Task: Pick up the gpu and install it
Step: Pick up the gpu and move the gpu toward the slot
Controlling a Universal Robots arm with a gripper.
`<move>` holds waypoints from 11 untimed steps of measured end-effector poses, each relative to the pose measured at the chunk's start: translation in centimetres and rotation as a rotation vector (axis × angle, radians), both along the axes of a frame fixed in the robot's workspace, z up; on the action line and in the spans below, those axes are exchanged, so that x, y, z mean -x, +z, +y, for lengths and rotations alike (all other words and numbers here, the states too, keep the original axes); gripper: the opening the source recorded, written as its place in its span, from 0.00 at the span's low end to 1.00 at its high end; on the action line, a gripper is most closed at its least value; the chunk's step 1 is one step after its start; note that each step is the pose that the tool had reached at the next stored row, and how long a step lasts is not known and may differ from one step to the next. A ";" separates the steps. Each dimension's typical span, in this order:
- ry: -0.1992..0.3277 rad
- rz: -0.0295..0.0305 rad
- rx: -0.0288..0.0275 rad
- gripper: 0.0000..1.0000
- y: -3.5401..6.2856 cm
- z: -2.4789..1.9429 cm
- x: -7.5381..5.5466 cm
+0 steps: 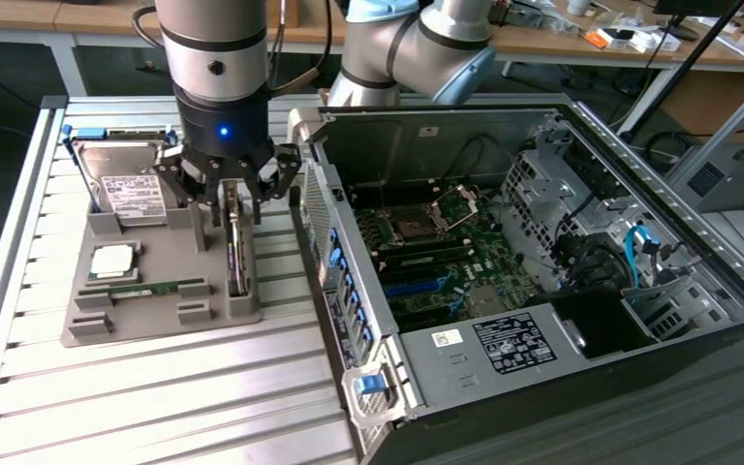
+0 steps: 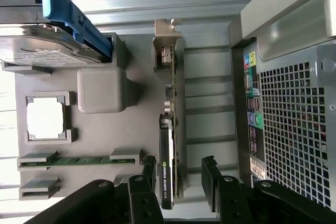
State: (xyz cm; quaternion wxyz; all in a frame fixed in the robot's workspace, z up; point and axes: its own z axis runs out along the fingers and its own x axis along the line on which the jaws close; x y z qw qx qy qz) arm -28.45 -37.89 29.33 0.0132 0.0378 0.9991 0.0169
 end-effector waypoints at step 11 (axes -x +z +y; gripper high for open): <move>0.000 0.0000 0.0027 0.48 -0.76 1.33 0.2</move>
